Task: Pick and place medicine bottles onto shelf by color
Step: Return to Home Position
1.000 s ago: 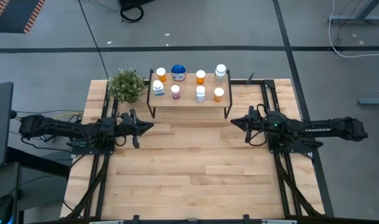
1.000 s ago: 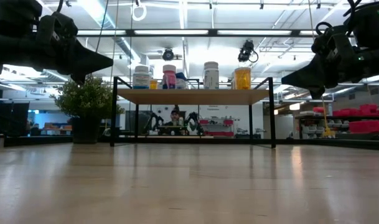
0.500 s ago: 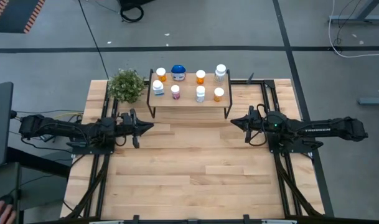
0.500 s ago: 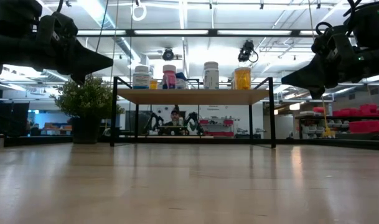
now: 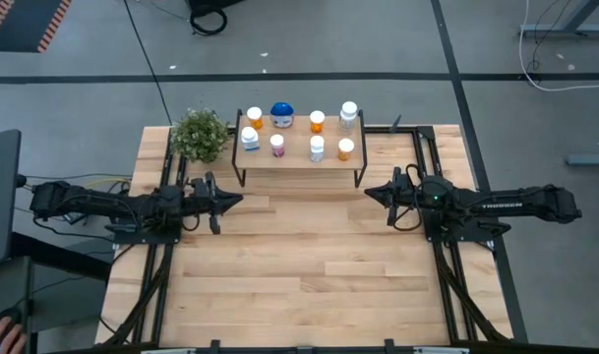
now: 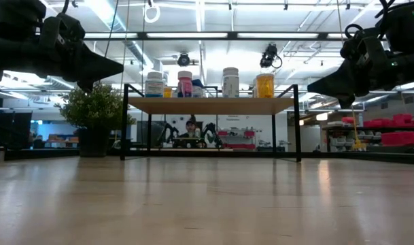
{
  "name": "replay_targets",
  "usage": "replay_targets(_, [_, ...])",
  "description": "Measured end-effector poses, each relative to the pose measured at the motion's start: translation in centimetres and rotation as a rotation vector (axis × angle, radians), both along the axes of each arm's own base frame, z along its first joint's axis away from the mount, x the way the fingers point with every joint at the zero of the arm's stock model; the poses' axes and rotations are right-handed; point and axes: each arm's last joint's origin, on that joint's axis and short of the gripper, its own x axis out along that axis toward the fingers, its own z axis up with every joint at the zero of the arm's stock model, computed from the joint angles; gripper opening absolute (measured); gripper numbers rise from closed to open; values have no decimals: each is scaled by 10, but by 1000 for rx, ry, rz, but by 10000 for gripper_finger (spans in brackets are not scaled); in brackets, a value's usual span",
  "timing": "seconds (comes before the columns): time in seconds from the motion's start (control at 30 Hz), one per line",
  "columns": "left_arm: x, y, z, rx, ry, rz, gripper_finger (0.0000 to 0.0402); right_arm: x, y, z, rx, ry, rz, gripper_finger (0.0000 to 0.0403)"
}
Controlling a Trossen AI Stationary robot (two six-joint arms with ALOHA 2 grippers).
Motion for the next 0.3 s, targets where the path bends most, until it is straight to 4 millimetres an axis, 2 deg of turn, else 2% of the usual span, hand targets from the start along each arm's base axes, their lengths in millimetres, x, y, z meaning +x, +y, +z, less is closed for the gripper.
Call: replay_targets(0.3, [0,0,0,0,0,0,31,0,0,0,0,0,0,8])
